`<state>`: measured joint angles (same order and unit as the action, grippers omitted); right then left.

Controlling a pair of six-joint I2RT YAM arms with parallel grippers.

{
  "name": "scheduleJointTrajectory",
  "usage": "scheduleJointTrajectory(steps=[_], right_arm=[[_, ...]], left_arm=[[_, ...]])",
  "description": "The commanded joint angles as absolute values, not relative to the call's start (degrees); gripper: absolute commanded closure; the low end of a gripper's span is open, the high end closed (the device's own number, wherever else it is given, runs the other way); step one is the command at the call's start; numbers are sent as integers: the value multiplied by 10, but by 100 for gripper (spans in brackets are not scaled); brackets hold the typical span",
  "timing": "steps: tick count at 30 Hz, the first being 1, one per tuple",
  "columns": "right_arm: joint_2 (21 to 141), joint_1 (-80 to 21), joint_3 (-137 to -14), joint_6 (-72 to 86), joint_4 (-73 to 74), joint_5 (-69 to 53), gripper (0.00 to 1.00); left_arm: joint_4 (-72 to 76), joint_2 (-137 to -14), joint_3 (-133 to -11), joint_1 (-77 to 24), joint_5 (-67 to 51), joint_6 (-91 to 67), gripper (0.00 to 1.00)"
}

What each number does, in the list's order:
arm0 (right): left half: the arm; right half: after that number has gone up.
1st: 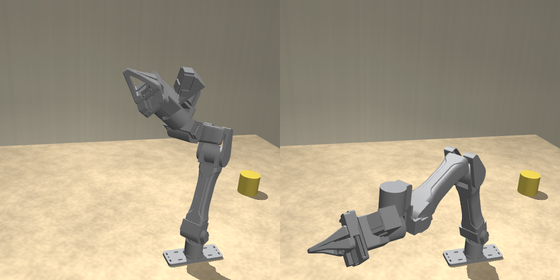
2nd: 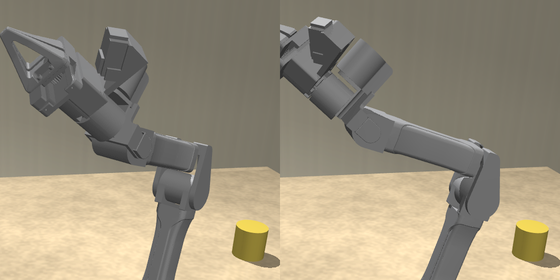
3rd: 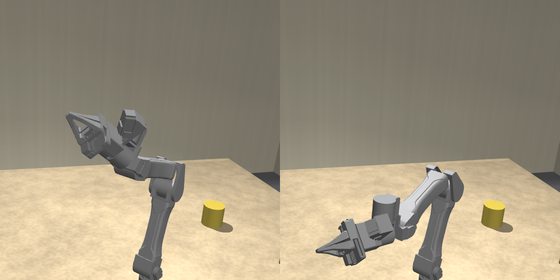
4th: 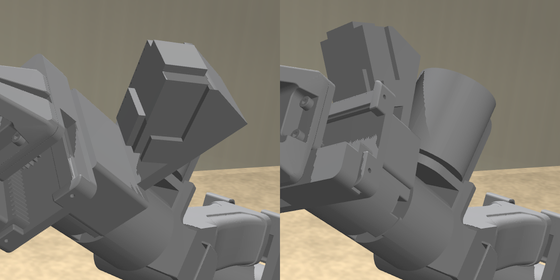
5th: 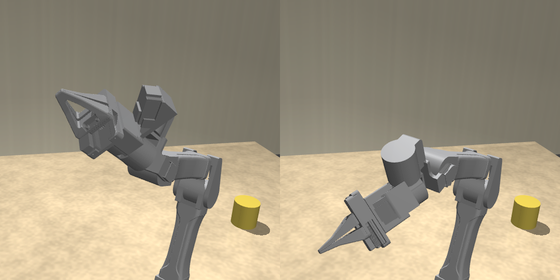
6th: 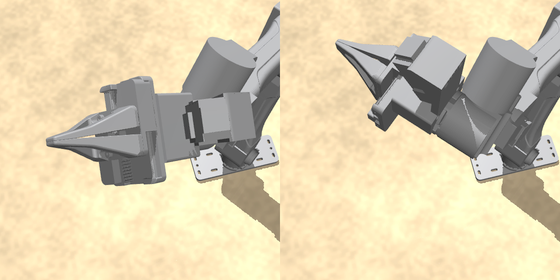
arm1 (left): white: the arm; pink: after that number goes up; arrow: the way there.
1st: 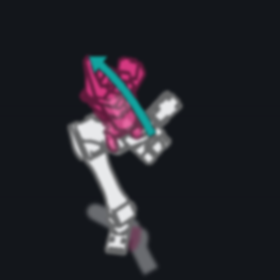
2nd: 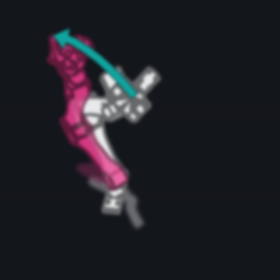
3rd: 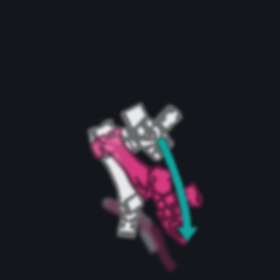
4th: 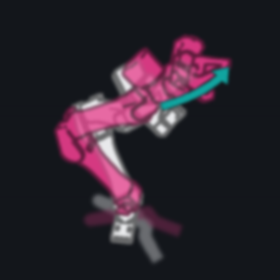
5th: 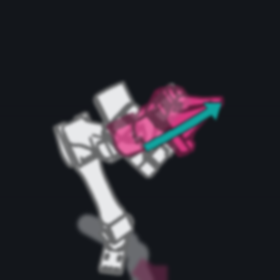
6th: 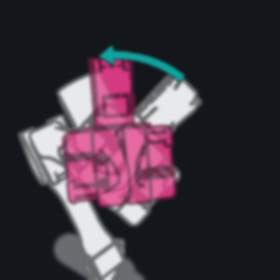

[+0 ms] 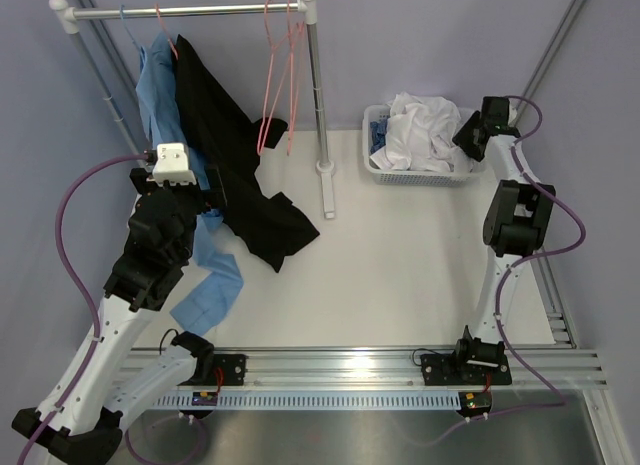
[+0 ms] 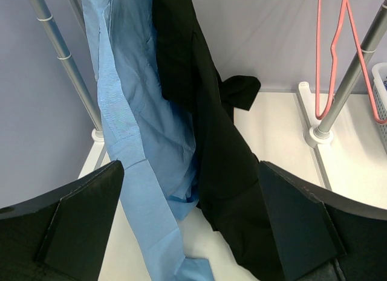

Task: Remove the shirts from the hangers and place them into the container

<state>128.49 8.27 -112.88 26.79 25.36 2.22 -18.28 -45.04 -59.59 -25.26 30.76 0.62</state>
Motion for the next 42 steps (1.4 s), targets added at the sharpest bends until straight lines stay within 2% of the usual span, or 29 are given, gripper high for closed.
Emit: scheduleJointTrajectory(steps=[1, 7, 12, 18, 23, 24, 30, 36, 42], right_arm=[[1297, 62, -1136, 271, 270, -21, 43], [1318, 54, -1156, 265, 315, -21, 42], [1251, 54, -1158, 237, 316, 26, 41], [1131, 54, -1160, 203, 330, 97, 34], [993, 54, -1102, 185, 329, 141, 23], [969, 54, -1069, 182, 326, 145, 18], [743, 54, -895, 178, 290, 134, 5], [506, 54, -781, 179, 306, 120, 1], [355, 54, -697, 198, 314, 138, 1]], left_arm=[[-147, -444, -598, -250, 304, 4, 1], [-146, -443, -598, -250, 306, 4, 1], [-147, -439, -599, -250, 306, 5, 1], [-146, -431, -599, -248, 305, 5, 1], [-146, -424, -600, -246, 301, 3, 1], [-146, -422, -601, -246, 297, 3, 1], [-167, -415, -627, -247, 289, 3, 1], [-218, -380, -655, -247, 278, -28, 1], [-275, -308, -627, -247, 280, -49, 1]])
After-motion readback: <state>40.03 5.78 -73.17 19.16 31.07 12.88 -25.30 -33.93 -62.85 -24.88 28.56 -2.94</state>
